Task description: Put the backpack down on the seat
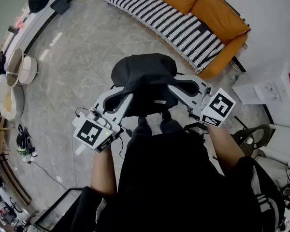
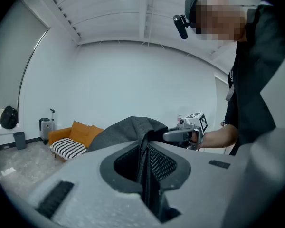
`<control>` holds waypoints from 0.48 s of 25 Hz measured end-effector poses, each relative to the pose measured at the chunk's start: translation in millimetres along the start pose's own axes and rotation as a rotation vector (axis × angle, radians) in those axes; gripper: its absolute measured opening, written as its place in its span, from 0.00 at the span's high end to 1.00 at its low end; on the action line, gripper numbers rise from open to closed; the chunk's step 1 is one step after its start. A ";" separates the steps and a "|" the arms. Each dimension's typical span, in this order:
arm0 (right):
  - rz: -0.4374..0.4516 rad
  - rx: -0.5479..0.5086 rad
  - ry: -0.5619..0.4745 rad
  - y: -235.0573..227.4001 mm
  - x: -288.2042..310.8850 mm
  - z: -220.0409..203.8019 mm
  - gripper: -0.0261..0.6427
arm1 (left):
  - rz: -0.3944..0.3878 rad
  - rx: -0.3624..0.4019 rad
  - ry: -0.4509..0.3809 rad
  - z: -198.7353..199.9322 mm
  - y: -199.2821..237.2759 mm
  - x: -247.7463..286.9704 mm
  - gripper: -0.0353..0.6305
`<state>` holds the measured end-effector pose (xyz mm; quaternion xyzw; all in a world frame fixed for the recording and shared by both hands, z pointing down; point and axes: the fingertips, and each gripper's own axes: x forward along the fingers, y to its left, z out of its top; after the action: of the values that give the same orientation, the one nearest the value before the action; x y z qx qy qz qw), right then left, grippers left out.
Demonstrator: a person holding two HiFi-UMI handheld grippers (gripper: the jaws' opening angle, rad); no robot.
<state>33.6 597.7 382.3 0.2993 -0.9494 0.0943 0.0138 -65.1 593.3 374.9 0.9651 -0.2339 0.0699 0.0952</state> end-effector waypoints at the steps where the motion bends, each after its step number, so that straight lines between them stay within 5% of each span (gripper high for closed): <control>1: -0.002 0.000 -0.001 0.1 -0.8 0.7 0.91 | -0.002 -0.002 -0.002 0.3 -0.9 0.2 0.88; 12: -0.034 -0.020 -0.020 -4.1 -19.8 12.0 0.90 | -0.013 0.005 -0.016 10.7 -17.4 9.5 0.88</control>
<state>52.5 603.4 369.6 0.3159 -0.9452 0.0814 0.0090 -47.7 602.0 363.5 0.9673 -0.2282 0.0619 0.0915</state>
